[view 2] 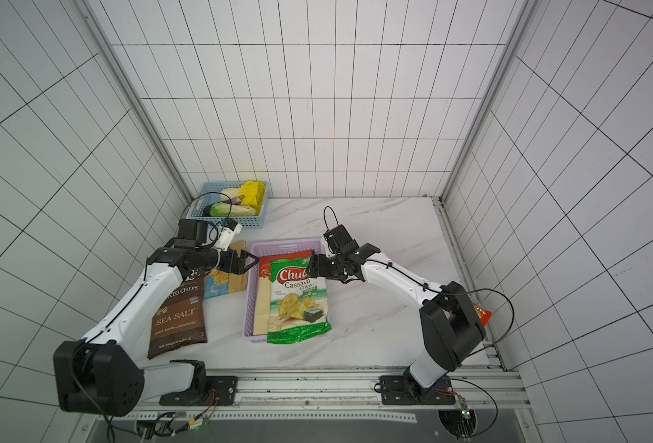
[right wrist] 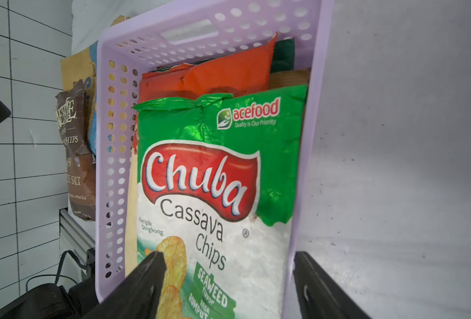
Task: Put the potato chips into the basket
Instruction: Place the potato chip in the basket.
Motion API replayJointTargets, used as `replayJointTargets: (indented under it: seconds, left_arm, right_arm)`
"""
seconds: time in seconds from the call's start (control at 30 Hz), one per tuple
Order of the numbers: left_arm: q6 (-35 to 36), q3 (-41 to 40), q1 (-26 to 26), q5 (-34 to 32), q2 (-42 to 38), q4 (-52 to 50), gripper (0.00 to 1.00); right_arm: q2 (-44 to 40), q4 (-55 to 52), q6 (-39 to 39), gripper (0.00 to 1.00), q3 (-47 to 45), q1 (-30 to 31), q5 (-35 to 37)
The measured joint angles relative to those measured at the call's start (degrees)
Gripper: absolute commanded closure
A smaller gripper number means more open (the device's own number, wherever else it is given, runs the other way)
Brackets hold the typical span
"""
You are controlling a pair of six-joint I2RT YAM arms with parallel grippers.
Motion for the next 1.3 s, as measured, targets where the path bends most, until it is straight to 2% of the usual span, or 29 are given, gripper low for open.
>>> replayJointTargets:
  seconds: [0.07,0.13,0.2,0.27,0.47,0.6,0.8,1.0,1.1,1.3]
  left_arm:
    - [1.3,1.8,-3.3,-1.1,1.5,-1.3,0.14]
    - [2.3,4.3,-6.8,-2.4,4.1,-2.4,0.24]
    - [2.6,6.5,-9.0,-2.9,6.9,-3.5,0.30]
    - [2.4,8.3,-10.0,-3.2,9.4,-4.5,0.39]
    - [-0.2,13.2,-10.7,-5.5,16.5,-6.8,0.53]
    - [-2.2,16.8,-10.8,-8.6,21.3,-7.8,0.56]
    - [-4.0,17.8,-11.1,-11.8,25.6,-8.3,0.67]
    - [-5.1,17.7,-11.4,-12.8,27.1,-7.5,0.67]
    - [-5.3,17.7,-11.4,-13.0,27.2,-6.9,0.72]
    - [-5.7,17.6,-11.7,-13.0,28.8,-5.7,0.72]
  right_arm:
    - [0.0,-0.2,-0.5,0.25,0.1,-0.1,1.2]
    - [-0.2,-0.5,-1.0,0.25,0.1,-0.1,2.2]
    - [-0.6,-0.7,-1.3,0.26,0.1,-0.1,3.1]
    - [-1.5,-1.0,-1.6,0.26,0.1,-0.2,4.0]
    - [-5.8,-1.0,-2.3,0.26,0.0,-0.5,6.0]
    - [-7.0,-1.0,-2.5,0.28,-0.2,-0.5,7.0]
    - [-7.0,-1.0,-3.2,0.29,-0.5,-0.5,7.3]
    - [-7.0,-1.0,-3.5,0.31,-1.0,-0.5,7.3]
    - [-7.0,-1.0,-3.6,0.31,-1.4,-0.5,7.3]
    - [-7.6,-1.0,-3.6,0.31,-2.1,-0.5,7.3]
